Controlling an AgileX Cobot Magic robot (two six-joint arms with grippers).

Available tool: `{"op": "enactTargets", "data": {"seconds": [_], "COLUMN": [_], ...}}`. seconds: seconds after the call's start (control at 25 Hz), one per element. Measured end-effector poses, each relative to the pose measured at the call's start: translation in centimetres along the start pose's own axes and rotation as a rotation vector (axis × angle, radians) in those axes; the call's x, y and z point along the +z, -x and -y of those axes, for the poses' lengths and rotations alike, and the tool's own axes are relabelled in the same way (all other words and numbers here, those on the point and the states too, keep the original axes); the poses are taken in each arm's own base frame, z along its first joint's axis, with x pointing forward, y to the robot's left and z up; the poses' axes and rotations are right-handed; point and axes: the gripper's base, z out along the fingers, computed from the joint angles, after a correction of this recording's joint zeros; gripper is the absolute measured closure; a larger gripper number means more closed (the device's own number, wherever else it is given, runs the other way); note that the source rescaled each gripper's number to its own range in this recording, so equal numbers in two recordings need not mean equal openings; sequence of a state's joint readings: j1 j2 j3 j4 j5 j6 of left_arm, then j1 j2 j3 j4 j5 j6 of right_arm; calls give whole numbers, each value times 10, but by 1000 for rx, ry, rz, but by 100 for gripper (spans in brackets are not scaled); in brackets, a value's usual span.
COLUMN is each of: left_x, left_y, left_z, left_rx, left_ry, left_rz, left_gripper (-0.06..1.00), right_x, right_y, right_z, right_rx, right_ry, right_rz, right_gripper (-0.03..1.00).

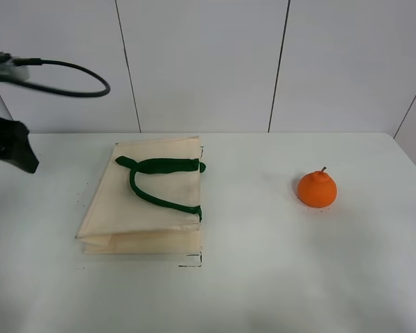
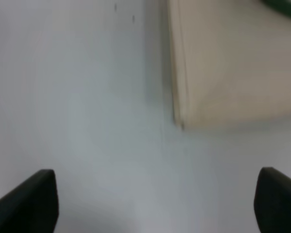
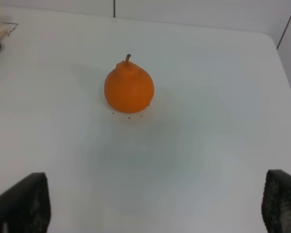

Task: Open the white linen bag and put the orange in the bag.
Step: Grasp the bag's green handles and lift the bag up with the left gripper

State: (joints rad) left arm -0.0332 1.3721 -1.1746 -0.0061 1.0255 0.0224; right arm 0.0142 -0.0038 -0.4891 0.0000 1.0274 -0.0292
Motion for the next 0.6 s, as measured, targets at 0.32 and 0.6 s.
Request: {"op": "enactTargets", "data": {"seconds": [0.32, 0.6], "left_x": [76, 122], "left_y": [94, 123], "left_z": [13, 80], "left_rx": [-19, -5], "left_ry": [-12, -44], "left_rz": [-88, -125], "left_gripper": [-2, -2], "right_x": [0, 0], "right_y": [0, 0], "right_z": [0, 0], "right_rx": [0, 3], "right_ry": [0, 5], "right_rz": [0, 0], "right_gripper": [-3, -3]}}
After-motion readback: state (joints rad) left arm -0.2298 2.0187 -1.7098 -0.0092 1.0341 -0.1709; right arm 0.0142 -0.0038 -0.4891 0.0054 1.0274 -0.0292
